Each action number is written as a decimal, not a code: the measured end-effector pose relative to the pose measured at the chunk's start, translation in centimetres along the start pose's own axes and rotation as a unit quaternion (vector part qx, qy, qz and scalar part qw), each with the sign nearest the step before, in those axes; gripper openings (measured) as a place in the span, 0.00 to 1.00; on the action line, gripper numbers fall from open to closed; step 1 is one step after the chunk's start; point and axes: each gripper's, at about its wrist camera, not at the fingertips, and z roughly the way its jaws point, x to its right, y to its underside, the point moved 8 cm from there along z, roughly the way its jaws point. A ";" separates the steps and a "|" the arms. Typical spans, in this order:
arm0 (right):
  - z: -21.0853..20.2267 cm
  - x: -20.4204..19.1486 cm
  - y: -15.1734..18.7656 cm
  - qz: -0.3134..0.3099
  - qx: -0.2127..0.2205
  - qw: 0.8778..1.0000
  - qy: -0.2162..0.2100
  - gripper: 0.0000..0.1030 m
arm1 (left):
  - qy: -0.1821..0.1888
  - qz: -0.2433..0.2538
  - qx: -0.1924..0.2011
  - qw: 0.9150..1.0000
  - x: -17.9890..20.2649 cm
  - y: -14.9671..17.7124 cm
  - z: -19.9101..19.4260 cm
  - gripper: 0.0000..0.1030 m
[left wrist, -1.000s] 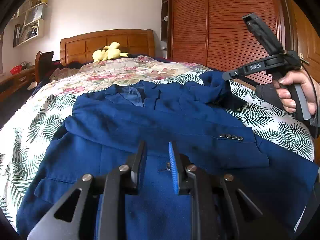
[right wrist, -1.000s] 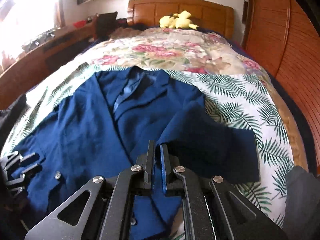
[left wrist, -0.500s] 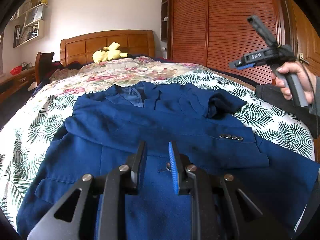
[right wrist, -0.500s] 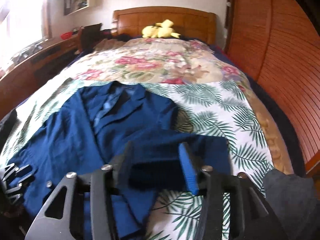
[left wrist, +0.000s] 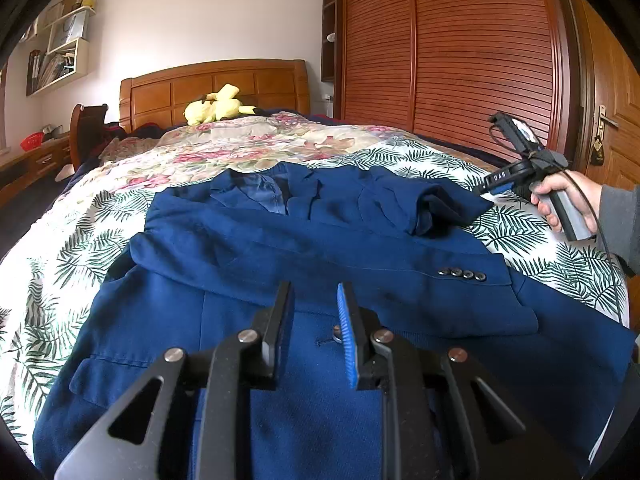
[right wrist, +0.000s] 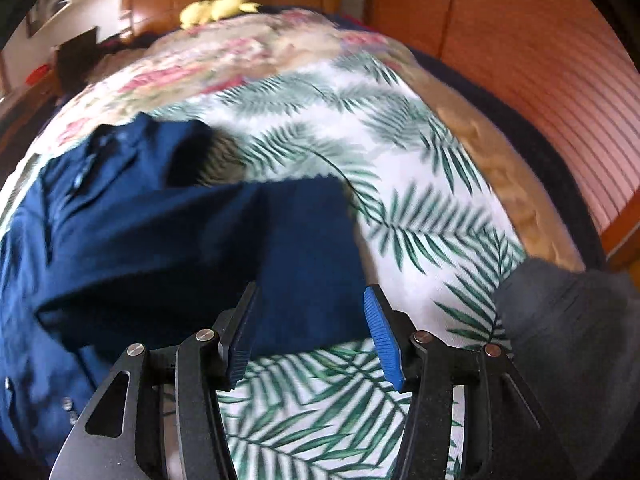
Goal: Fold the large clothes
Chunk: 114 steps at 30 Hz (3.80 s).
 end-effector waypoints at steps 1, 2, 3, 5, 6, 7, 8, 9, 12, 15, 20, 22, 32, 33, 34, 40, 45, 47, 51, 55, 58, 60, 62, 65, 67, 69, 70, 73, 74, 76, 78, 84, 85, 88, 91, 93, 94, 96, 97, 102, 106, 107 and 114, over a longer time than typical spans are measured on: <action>0.3 0.3 0.3 0.006 -0.005 1.000 0.002 0.52 | 0.000 0.000 0.000 1.000 0.0 0.0 0.0 0.19; 0.7 0.8 0.5 0.013 -0.009 1.000 0.001 0.52 | 0.000 0.000 0.000 1.000 0.0 0.0 0.0 0.19; 1.0 1.0 0.7 0.016 -0.011 1.000 0.001 0.52 | 0.000 0.000 0.000 1.000 0.0 0.0 0.0 0.19; 1.4 1.3 1.1 0.022 -0.016 1.000 0.000 0.52 | 0.000 0.000 0.000 1.000 0.0 0.0 0.0 0.19; 1.6 1.4 1.2 0.024 -0.019 1.000 -0.001 0.52 | 0.000 0.000 0.000 1.000 0.0 0.0 0.0 0.19; 1.8 1.4 1.3 0.026 -0.022 0.999 -0.003 0.52 | 0.000 0.000 0.000 1.000 0.0 0.0 0.0 0.19; 1.9 1.5 1.4 0.027 -0.024 0.999 -0.005 0.52 | 0.000 0.000 0.000 1.000 0.0 0.0 0.0 0.19; 2.1 1.4 1.5 0.027 -0.025 0.999 -0.004 0.52 | 0.000 0.000 0.000 1.000 0.0 0.0 0.0 0.19; 2.6 1.2 1.7 0.017 -0.025 1.000 0.004 0.52 | -0.001 0.000 0.002 1.000 0.0 -0.1 0.0 0.19; 3.3 0.5 1.8 0.000 -0.022 1.000 0.015 0.49 | -0.002 -0.001 0.003 1.000 0.0 0.0 0.0 0.19; 1.7 -2.4 1.2 -0.055 0.011 0.998 0.011 0.11 | -0.003 -0.002 0.008 1.000 -0.1 0.0 -0.3 0.19; -0.5 -3.8 0.5 -0.074 0.043 0.996 0.009 0.10 | 0.000 -0.003 0.009 1.000 -0.1 0.0 -0.5 0.19; -14.2 -12.7 -2.4 -0.144 0.147 0.978 -0.047 0.10 | -0.005 -0.002 0.012 1.000 -1.0 -0.3 -4.7 0.19; -15.2 -13.7 -2.5 -0.149 0.153 0.975 -0.054 0.09 | -0.007 -0.003 0.015 1.000 -1.4 -0.3 -5.3 0.19; -16.5 -15.0 -2.5 -0.156 0.161 0.972 -0.064 0.09 | -0.009 -0.003 0.017 1.000 -1.7 -0.3 -5.9 0.19; -21.4 -22.4 -2.0 -0.196 0.191 0.955 -0.114 0.09 | -0.034 -0.023 0.033 0.999 -4.8 -0.5 -9.5 0.19; -23.6 -27.3 0.3 -0.234 0.191 0.941 -0.152 0.09 | -0.047 -0.055 0.041 0.997 -7.4 -1.1 -11.2 0.19; -24.1 -29.3 1.8 -0.244 0.183 0.937 -0.169 0.09 | -0.052 -0.058 0.044 0.996 -8.0 -1.2 -11.6 0.19; -24.0 -31.7 4.5 -0.256 0.165 0.933 -0.193 0.10 | -0.065 -0.066 0.039 0.995 -9.1 -0.9 -11.7 0.19; -22.4 -32.8 7.4 -0.253 0.125 0.935 -0.214 0.10 | -0.069 -0.067 0.034 0.995 -9.4 -0.6 -11.7 0.19; -20.9 -33.2 9.6 -0.247 0.101 0.939 -0.216 0.13 | -0.070 -0.064 0.033 0.995 -9.3 -0.5 -11.5 0.19; -19.6 -33.4 11.5 -0.251 0.074 0.940 -0.220 0.15 | -0.071 -0.062 0.029 0.995 -9.2 -0.4 -11.3 0.19; -18.3 -33.5 13.1 -0.259 0.053 0.940 -0.214 0.16 | -0.070 -0.060 0.027 0.995 -9.1 -0.4 -11.1 0.19; -17.5 -33.3 14.7 -0.255 0.038 0.939 -0.228 0.23 | -0.070 -0.056 0.023 0.996 -8.8 -0.3 -10.7 0.19; -17.7 -33.1 15.2 -0.249 0.036 0.938 -0.239 0.28 | -0.066 -0.056 0.020 0.996 -8.7 -0.2 -10.5 0.19; -18.1 -32.9 15.5 -0.247 0.042 0.936 -0.247 0.30 | -0.060 -0.056 0.018 0.996 -8.4 -0.2 -10.2 0.19; -18.3 -32.6 15.6 -0.249 0.047 0.937 -0.242 0.30 | -0.059 -0.055 0.018 0.997 -8.3 -0.1 -10.2 0.19; -18.3 -31.6 15.7 -0.249 0.057 0.939 -0.230 0.31 | -0.057 -0.046 0.014 0.997 -7.8 -0.1 -9.9 0.19; -18.2 -31.1 15.6 -0.248 0.060 0.941 -0.223 0.32 | -0.056 -0.044 0.013 0.997 -7.6 0.0 -9.8 0.19; -17.5 -29.6 15.6 -0.242 0.064 0.946 -0.205 0.33 | -0.055 -0.039 0.010 0.998 -7.3 0.1 -9.7 0.19; -16.7 -28.1 15.7 -0.233 0.065 0.952 -0.189 0.33 | -0.053 -0.034 0.004 0.998 -7.1 0.3 -9.4 0.19; -13.4 -24.4 17.0 -0.214 0.059 0.964 -0.148 0.34 | -0.037 -0.026 -0.033 0.998 -6.6 1.7 -7.8 0.19; -12.5 -24.0 17.2 -0.212 0.055 0.966 -0.141 0.34 | -0.033 -0.028 -0.041 0.998 -6.6 2.1 -7.5 0.19; -10.3 -23.2 17.5 -0.204 0.045 0.969 -0.131 0.34 | -0.025 -0.029 -0.068 0.997 -6.6 3.1 -6.7 0.19; -9.0 -22.6 17.6 -0.197 0.045 0.972 -0.123 0.44 | -0.020 -0.029 -0.095 0.995 -6.8 4.3 -6.1 0.19; -8.6 -22.4 17.4 -0.185 0.047 0.973 -0.127 0.46 | -0.011 -0.035 -0.112 0.993 -7.0 5.2 -5.8 0.19; -8.6 -22.3 17.4 -0.183 0.049 0.973 -0.130 0.47 | -0.008 -0.038 -0.118 0.992 -7.1 5.5 -5.8 0.19; -8.6 -22.3 17.5 -0.181 0.052 0.973 -0.133 0.47 | 0.002 -0.046 -0.133 0.990 -7.3 6.3 -5.6 0.19; -8.6 -22.2 17.5 -0.180 0.053 0.973 -0.135 0.47 | 0.007 -0.050 -0.138 0.989 -7.3 6.6 -5.5 0.19; -8.5 -22.1 17.4 -0.173 0.052 0.973 -0.145 0.48 | 0.011 -0.060 -0.150 0.987 -7.2 7.1 -5.1 0.19; -8.6 -22.2 17.5 -0.172 0.057 0.973 -0.143 0.48 | 0.001 -0.059 -0.159 0.986 -7.3 7.4 -4.6 0.19; -8.7 -22.2 17.5 -0.173 0.058 0.973 -0.142 0.48 | -0.003 -0.059 -0.161 0.985 -7.5 7.4 -4.5 0.19; -8.8 -22.2 17.5 -0.175 0.061 0.973 -0.139 0.48 | -0.039 -0.039 -0.165 0.985 -7.8 7.7 -4.1 0.19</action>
